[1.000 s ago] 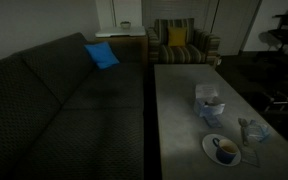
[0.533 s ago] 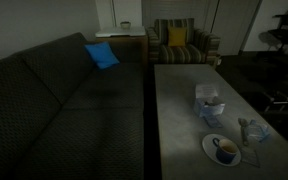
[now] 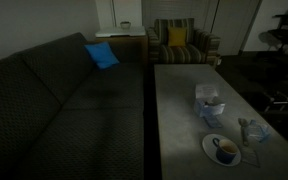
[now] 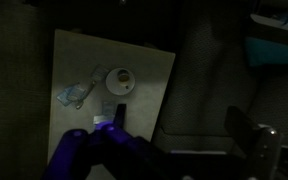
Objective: Move mug from the white plate to the table
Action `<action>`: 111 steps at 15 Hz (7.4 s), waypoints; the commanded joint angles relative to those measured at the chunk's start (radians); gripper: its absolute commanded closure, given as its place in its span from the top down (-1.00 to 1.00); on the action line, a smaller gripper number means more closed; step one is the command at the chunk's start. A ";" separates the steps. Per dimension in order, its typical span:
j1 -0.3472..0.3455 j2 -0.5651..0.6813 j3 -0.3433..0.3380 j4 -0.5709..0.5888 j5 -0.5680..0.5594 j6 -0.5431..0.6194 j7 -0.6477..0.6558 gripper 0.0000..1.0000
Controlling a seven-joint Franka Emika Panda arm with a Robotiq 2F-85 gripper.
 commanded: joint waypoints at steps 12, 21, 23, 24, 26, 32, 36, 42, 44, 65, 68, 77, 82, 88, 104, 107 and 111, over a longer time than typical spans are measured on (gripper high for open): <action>-0.010 0.012 -0.007 -0.067 0.008 0.094 -0.074 1.00; -0.008 0.145 -0.114 -0.156 0.037 0.405 -0.204 1.00; -0.008 0.172 -0.121 -0.156 0.041 0.422 -0.214 1.00; -0.007 0.175 -0.121 -0.156 0.041 0.423 -0.214 1.00; -0.007 0.182 -0.113 -0.157 0.034 0.425 -0.207 1.00; 0.039 0.384 -0.121 -0.122 0.055 0.496 -0.278 1.00; 0.054 0.552 -0.113 -0.064 0.049 0.542 -0.315 1.00; 0.053 0.778 -0.068 0.065 0.058 0.524 -0.352 1.00; 0.046 0.829 -0.043 0.097 0.061 0.512 -0.354 1.00; -0.019 1.318 0.021 0.414 -0.116 0.598 -0.242 1.00; -0.031 1.422 0.040 0.511 -0.118 0.578 -0.253 1.00; -0.020 1.541 0.046 0.609 -0.130 0.603 -0.191 1.00; 0.005 1.534 0.046 0.582 -0.192 0.608 -0.231 1.00; 0.086 1.596 0.014 0.571 -0.366 0.736 -0.218 1.00; -0.070 1.996 0.054 1.003 -0.394 0.725 -0.367 1.00; -0.026 1.968 0.008 0.955 -0.416 0.762 -0.315 1.00; 0.001 1.937 0.004 0.895 -0.399 0.836 -0.238 1.00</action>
